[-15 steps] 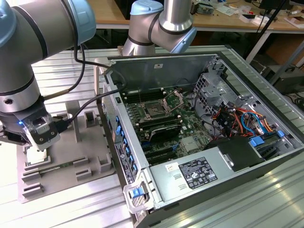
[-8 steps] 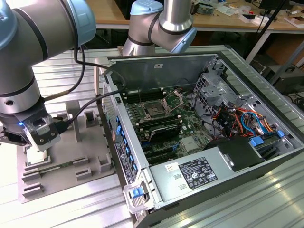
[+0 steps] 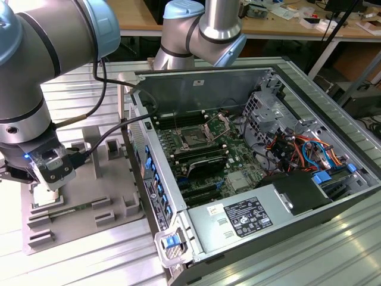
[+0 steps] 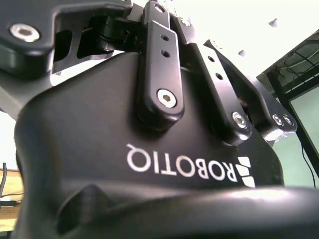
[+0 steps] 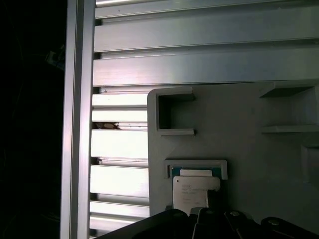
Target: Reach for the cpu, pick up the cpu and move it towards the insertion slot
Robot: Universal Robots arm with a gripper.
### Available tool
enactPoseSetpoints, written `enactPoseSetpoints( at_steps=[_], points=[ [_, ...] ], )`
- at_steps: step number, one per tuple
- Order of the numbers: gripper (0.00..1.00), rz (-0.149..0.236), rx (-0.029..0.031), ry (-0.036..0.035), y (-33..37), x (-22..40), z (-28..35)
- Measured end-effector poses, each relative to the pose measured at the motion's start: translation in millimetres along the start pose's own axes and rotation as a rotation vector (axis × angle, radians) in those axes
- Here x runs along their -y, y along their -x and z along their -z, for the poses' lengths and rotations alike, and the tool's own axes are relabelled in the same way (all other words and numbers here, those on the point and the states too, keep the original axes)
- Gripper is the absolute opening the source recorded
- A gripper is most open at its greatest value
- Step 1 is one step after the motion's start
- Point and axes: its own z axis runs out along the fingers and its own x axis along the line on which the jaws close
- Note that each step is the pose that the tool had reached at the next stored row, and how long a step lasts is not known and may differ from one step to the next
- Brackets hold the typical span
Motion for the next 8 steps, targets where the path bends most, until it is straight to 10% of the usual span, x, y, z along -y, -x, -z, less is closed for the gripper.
enactPoseSetpoints(
  at_steps=[8],
  points=[
    [0.11, 0.0, 0.0, 0.0, -0.5, 0.0, -1.4]
  ],
)
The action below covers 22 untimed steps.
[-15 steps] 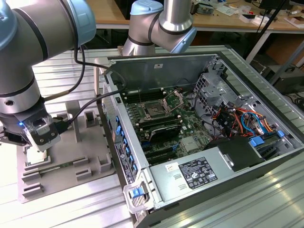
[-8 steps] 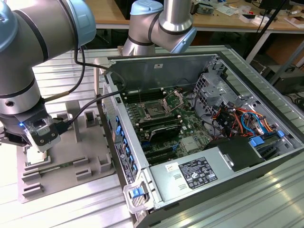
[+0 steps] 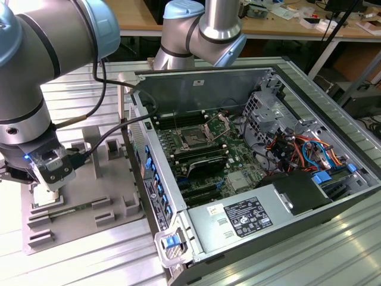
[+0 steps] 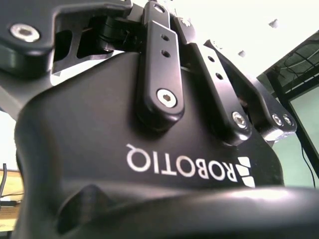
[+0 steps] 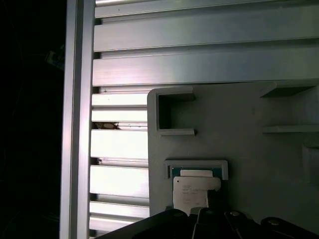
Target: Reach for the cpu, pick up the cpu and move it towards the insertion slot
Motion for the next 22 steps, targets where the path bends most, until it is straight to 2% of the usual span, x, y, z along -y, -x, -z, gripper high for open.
enactPoseSetpoints(
  at_steps=[22],
  points=[
    [0.11, 0.0, 0.0, 0.0, -0.4, 0.2, -5.0]
  ],
)
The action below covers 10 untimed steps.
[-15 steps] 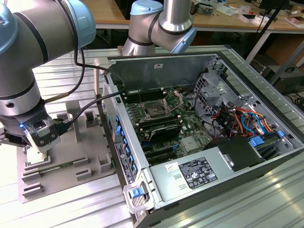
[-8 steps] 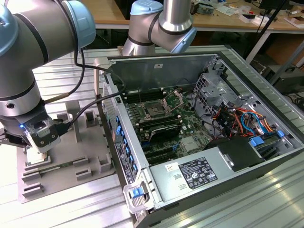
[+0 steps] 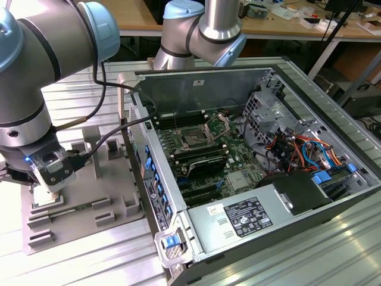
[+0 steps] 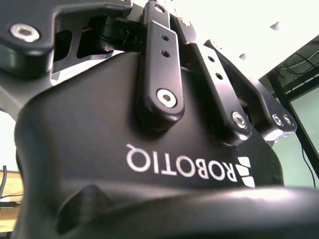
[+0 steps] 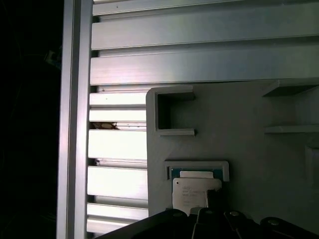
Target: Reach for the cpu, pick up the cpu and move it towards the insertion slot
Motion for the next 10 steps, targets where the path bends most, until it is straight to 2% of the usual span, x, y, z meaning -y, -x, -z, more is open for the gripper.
enactPoseSetpoints(
  at_steps=[10],
  points=[
    [0.11, 0.0, 0.0001, 0.0, -0.9, 0.1, -2.5]
  ],
)
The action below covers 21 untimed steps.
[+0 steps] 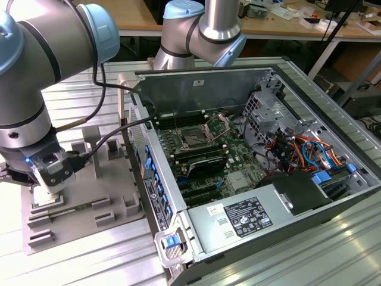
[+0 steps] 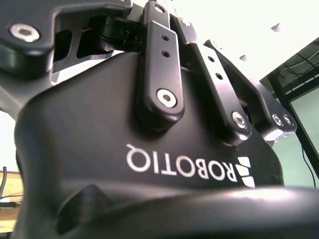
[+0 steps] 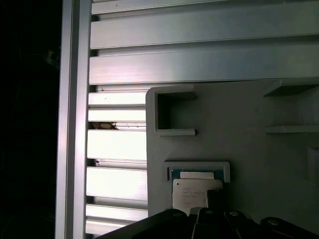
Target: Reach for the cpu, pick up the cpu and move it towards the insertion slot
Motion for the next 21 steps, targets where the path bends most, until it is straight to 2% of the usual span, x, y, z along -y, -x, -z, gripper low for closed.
enactPoseSetpoints(
  at_steps=[3, 5, 10, 21],
  points=[
    [0.11, 0.0, 0.0, 0.0, -2.0, 0.0, -0.3],
    [0.11, 0.0, 0.0, 0.0, -7.1, -0.1, -0.9],
    [0.11, 0.0, 0.0, 0.0, -11.9, -0.1, -2.2],
    [0.11, 0.0, 0.0, 0.0, -13.1, -0.1, -2.8]
  ],
)
